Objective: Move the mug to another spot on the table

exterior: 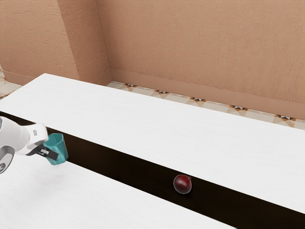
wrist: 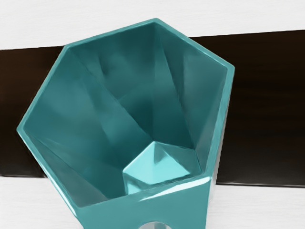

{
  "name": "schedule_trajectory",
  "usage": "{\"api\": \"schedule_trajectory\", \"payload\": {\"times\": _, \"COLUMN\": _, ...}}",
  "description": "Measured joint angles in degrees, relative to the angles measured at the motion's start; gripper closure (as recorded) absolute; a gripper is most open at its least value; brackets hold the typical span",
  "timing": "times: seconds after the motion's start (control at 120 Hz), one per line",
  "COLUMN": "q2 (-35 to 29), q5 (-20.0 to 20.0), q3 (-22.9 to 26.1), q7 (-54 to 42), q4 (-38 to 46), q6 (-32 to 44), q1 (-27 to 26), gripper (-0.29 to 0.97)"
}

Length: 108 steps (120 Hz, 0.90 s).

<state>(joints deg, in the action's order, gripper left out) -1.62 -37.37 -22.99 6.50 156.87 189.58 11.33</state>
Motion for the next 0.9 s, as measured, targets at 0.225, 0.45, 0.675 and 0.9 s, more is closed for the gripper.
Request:
{"api": "schedule_trajectory", "payload": {"times": 0.225, "q2": 6.14, "q5": 5.13, "q3": 0.58, "q7": 3.28, "q4": -1.1, "q6": 6.86, "q1": 0.37, "gripper": 0.0}}
{"api": "schedule_trajectory", "payload": {"times": 0.45, "q2": 10.52, "q5": 7.02, "q3": 1.78, "q7": 6.06, "q4": -2.05, "q6": 9.18, "q1": -0.92, "gripper": 0.01}}
{"api": "schedule_trajectory", "payload": {"times": 0.675, "q2": 8.34, "q5": 7.16, "q3": 1.89, "q7": 8.1, "q4": -0.64, "q6": 9.71, "q1": -0.55, "gripper": 0.06}}
{"api": "schedule_trajectory", "payload": {"times": 0.9, "q2": 6.88, "q5": 6.28, "q3": 1.89, "q7": 9.66, "q4": 1.22, "q6": 9.61, "q1": 1.7, "gripper": 0.08}}
